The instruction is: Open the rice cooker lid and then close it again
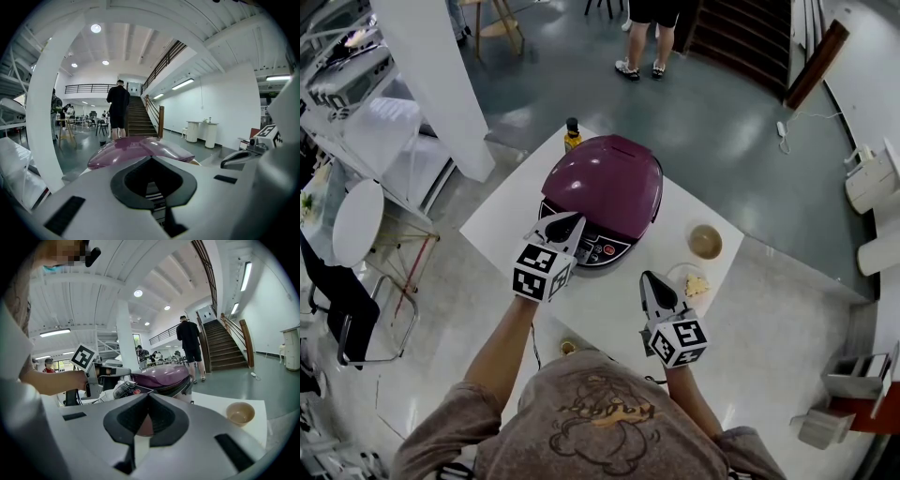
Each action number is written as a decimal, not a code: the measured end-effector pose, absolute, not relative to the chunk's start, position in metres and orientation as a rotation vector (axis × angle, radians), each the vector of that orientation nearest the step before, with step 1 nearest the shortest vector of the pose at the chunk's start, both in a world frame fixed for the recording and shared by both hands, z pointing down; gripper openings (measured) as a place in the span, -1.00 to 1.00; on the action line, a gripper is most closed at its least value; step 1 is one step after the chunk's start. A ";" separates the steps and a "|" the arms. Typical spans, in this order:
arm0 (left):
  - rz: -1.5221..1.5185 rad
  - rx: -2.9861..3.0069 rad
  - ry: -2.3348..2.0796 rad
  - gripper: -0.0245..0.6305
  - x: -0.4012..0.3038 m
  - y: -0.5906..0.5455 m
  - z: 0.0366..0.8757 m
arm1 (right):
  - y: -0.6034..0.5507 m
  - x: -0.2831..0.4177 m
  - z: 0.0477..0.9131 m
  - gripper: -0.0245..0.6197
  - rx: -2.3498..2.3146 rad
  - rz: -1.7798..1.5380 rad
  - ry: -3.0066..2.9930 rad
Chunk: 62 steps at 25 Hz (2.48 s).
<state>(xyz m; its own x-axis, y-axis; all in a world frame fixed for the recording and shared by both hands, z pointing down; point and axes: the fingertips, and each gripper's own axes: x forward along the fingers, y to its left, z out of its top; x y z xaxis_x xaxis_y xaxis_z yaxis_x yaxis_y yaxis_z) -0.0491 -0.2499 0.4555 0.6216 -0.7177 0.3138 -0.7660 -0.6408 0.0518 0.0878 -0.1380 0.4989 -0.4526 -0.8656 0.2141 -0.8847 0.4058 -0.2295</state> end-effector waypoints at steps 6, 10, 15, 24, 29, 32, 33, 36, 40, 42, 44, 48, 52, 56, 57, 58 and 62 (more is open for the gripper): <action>0.344 2.686 -1.229 -0.86 -0.043 -0.251 0.438 | -0.135 0.093 0.499 -0.92 1.616 0.480 -2.581; 0.316 2.689 -1.235 -0.86 -0.042 -0.253 0.430 | -0.135 0.092 0.499 -0.92 1.616 0.480 -2.584; 0.302 2.695 -1.231 -0.86 -0.042 -0.256 0.422 | -0.135 0.091 0.499 -0.92 1.618 0.483 -2.582; 0.248 2.724 -1.227 -0.86 -0.038 -0.263 0.401 | -0.140 0.090 0.498 -0.92 1.617 0.474 -2.589; 0.220 2.731 -1.223 -0.86 -0.038 -0.265 0.394 | -0.139 0.089 0.499 -0.92 1.616 0.475 -2.589; 0.178 2.736 -1.214 -0.86 -0.037 -0.266 0.390 | -0.139 0.091 0.501 -0.92 1.622 0.474 -2.584; 0.169 2.738 -1.208 -0.86 -0.037 -0.266 0.389 | -0.140 0.091 0.501 -0.92 1.624 0.474 -2.582; 0.197 2.743 -1.191 -0.86 -0.034 -0.268 0.393 | -0.142 0.092 0.500 -0.92 1.629 0.475 -2.578; 0.213 2.728 -1.160 -0.86 -0.028 -0.270 0.401 | -0.146 0.095 0.497 -0.92 1.636 0.480 -2.571; 0.218 2.720 -1.147 -0.86 -0.027 -0.270 0.407 | -0.146 0.096 0.498 -0.92 1.641 0.482 -2.568; 0.226 2.713 -1.146 -0.86 -0.027 -0.269 0.414 | -0.144 0.096 0.501 -0.92 1.645 0.482 -2.567; 0.232 2.706 -1.147 -0.86 -0.030 -0.270 0.418 | -0.144 0.096 0.504 -0.92 1.650 0.484 -2.563; 0.236 2.707 -1.147 -0.86 -0.029 -0.270 0.419 | -0.145 0.097 0.504 -0.92 1.654 0.484 -2.560; 0.240 2.702 -1.140 -0.86 -0.028 -0.267 0.422 | -0.145 0.098 0.504 -0.92 1.657 0.485 -2.557; 0.240 2.699 -1.138 -0.86 -0.028 -0.266 0.423 | -0.145 0.098 0.504 -0.92 1.657 0.485 -2.556; 0.239 2.697 -1.137 -0.86 -0.028 -0.265 0.423 | -0.144 0.099 0.504 -0.92 1.658 0.485 -2.556; 0.238 2.689 -1.132 -0.86 -0.028 -0.261 0.426 | -0.144 0.099 0.503 -0.92 1.659 0.484 -2.553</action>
<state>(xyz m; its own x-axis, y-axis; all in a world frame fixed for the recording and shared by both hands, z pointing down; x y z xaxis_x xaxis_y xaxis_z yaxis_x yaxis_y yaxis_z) -0.0275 -0.2609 0.4263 0.6911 -0.6851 0.2302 -0.7198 -0.6813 0.1335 0.0993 -0.1436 0.5026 -0.4196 -0.8813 0.2176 -0.8997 0.3719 -0.2284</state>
